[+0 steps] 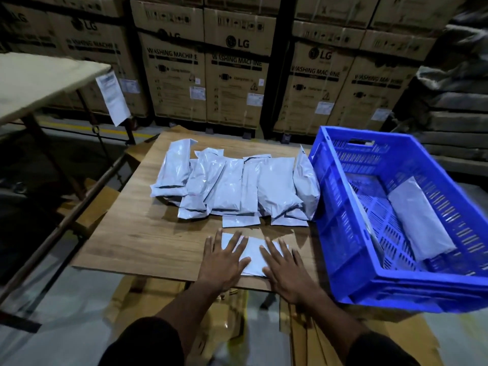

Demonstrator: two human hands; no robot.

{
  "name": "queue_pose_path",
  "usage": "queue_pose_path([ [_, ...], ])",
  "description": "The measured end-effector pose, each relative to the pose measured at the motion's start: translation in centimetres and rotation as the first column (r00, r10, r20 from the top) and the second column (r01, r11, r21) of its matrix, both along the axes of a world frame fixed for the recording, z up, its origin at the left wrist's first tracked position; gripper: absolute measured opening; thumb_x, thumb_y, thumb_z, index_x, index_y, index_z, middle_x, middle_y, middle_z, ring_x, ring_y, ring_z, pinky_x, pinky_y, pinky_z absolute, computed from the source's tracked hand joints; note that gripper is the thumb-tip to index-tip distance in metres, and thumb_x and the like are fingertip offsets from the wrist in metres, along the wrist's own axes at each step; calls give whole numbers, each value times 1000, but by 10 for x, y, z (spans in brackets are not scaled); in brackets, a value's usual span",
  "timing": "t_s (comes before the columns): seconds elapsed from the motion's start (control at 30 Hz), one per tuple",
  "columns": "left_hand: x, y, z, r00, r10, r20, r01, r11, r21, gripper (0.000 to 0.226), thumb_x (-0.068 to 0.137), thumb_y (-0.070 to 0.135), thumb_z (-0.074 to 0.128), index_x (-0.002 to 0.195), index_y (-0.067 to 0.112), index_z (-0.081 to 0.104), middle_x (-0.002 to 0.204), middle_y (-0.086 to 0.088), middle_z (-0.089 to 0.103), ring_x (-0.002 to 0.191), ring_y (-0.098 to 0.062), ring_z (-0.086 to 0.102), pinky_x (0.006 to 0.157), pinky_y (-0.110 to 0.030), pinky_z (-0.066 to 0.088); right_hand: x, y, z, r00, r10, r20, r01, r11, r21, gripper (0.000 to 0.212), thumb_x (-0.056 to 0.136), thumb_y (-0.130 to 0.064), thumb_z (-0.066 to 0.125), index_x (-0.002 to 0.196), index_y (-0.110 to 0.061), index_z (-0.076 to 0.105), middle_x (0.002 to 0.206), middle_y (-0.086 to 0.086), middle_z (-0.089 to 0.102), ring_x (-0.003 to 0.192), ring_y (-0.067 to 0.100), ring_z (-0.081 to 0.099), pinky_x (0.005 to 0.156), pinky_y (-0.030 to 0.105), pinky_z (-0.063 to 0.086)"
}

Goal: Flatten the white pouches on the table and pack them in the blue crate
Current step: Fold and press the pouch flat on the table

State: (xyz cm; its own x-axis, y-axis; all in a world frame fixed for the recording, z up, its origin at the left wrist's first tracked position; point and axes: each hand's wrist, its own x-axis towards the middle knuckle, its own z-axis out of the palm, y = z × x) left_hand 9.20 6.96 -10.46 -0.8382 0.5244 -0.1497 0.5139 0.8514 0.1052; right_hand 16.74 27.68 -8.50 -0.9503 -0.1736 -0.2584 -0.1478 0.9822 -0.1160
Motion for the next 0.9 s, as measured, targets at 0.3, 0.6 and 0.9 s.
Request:
queue_pose_path([
  [0.3,18,0,-21,996,-34,-84,40,997,70,76,98,60,30,149,5,47,159,-16,39,147,-33,36,114,-51,22,-21,-2,4,999,-26,-20,24,997,-67,101,76,-67,-27,160,-25,10,167,-7,-7,153,20,-13,123,48,-2],
  [0.6,-1,-14,-27,993,-114,-39,117,990,73,79,98,74,13,162,27,19,170,-1,12,155,-37,9,118,-55,21,-24,13,-2,994,105,19,-107,990,92,72,100,-65,8,157,-28,-16,161,-11,-29,149,22,-27,119,48,-12],
  [0.9,-6,-17,-17,991,-135,3,135,990,51,88,85,81,-2,161,37,-8,167,10,-21,151,-31,-27,122,-51,-3,-34,27,9,972,199,129,-211,973,91,77,102,-63,24,156,-28,-18,160,-11,-32,148,19,-28,121,54,-7],
])
